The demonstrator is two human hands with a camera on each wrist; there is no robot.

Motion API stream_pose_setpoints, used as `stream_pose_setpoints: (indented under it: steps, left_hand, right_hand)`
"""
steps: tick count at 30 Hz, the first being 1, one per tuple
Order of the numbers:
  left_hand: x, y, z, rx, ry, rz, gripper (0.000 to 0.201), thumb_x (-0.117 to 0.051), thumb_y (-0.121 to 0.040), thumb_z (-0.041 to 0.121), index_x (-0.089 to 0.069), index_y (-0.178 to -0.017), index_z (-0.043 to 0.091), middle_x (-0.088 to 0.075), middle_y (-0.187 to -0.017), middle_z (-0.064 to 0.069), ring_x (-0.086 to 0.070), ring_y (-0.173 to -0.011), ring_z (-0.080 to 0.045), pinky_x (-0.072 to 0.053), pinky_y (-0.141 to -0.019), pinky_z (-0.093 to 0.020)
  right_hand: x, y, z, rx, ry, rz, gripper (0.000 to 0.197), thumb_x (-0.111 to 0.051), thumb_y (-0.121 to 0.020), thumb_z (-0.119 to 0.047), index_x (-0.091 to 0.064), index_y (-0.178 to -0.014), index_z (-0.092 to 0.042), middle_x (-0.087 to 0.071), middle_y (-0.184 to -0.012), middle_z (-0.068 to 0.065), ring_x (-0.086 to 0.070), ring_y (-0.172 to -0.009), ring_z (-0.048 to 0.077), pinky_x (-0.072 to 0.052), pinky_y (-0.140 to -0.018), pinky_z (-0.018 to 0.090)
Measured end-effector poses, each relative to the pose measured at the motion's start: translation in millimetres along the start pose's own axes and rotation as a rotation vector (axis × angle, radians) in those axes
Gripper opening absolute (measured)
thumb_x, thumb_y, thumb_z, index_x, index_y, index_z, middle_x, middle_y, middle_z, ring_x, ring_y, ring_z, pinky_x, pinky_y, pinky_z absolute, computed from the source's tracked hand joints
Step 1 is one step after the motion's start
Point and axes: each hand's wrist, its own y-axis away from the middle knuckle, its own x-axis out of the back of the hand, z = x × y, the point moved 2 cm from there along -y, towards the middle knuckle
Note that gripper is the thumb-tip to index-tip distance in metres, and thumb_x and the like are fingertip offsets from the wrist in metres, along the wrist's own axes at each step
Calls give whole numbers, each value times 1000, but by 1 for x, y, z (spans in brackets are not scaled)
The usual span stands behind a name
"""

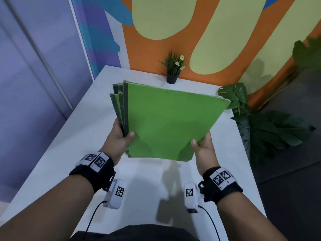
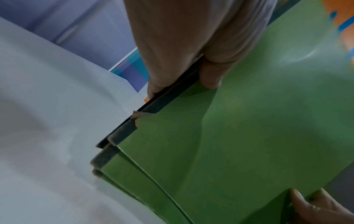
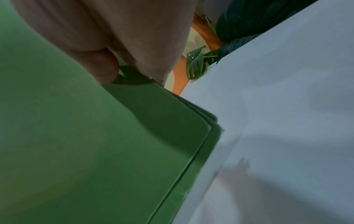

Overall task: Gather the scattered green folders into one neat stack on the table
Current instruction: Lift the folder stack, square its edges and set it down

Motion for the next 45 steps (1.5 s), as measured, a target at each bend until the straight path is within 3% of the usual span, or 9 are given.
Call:
stream_pose_setpoints:
  steps: [3,9,13,19,23,27,32,39,45]
  left_hand:
    - [-3,6,-3,31,1,-14,55,-52,-90,-7,-44,-120,38,-62,-123,8,-57,-119,-16,-45,-103,-43]
    - [-8,23,-4,54,15,-5,67,-71,-70,6,-45,-108,55,-67,-114,12,-64,-111,-23,-49,-90,-68]
    - [-12,18,28,-90,175,29,78,-71,-66,-8,-42,-123,37,-63,-121,3,-64,-108,-16,-52,-97,-48]
    - [-14,14,63,-354,29,103,63,-69,-78,18,-40,-130,36,-53,-109,10,-57,-94,-3,-49,-91,-26]
    - [-18,12,60,-339,29,165,47,-70,-81,13,-48,-113,39,-53,-96,10,-56,-83,-5,-49,-83,-34]
    - [-10,13,48,-254,95,90,68,-70,-70,8,-44,-124,39,-60,-114,5,-61,-103,-13,-51,-91,-36]
    - [-9,15,36,-136,318,76,84,-41,-52,-7,-47,-129,26,-63,-114,9,-62,-92,3,-52,-69,-16]
    - [-11,9,36,-71,263,84,71,-40,-52,-5,-53,-119,15,-70,-75,19,-63,-67,1,-49,-54,-13]
    - [-4,9,27,-94,136,-3,53,-67,-66,-6,-59,-110,24,-76,-95,9,-72,-91,-12,-58,-78,-29]
  right_hand:
    - [1,3,12,-35,-39,-11,64,-42,-90,17,-51,-125,-36,-64,-125,-5,-60,-114,10,-44,-105,40]
    - [3,9,8,21,-70,-12,79,-56,-79,21,-44,-129,-39,-64,-126,-1,-59,-121,22,-46,-105,49]
    - [5,6,-33,372,-28,14,107,-54,-73,20,-21,-145,-51,-44,-147,3,-45,-133,24,-47,-102,38]
    - [0,-1,-58,750,379,18,71,-38,-63,24,-59,-127,2,-50,-120,9,-49,-119,13,-39,-102,22]
    - [-6,4,-57,724,344,65,62,-39,-63,20,-65,-116,0,-48,-110,3,-50,-109,5,-38,-95,16]
    - [-3,8,-49,430,-90,128,70,-48,-63,17,-49,-122,-21,-55,-115,-1,-53,-93,5,-43,-85,30]
    - [0,3,-36,190,-367,110,62,-49,-56,9,-53,-110,-21,-58,-90,1,-59,-79,9,-49,-67,21]
    - [-9,1,-30,93,-347,69,59,-36,-68,26,-61,-101,-16,-67,-78,-2,-63,-73,15,-53,-67,25]
    - [-9,-1,-29,80,-323,69,59,-34,-69,25,-58,-111,-10,-67,-78,-4,-63,-72,10,-52,-65,21]
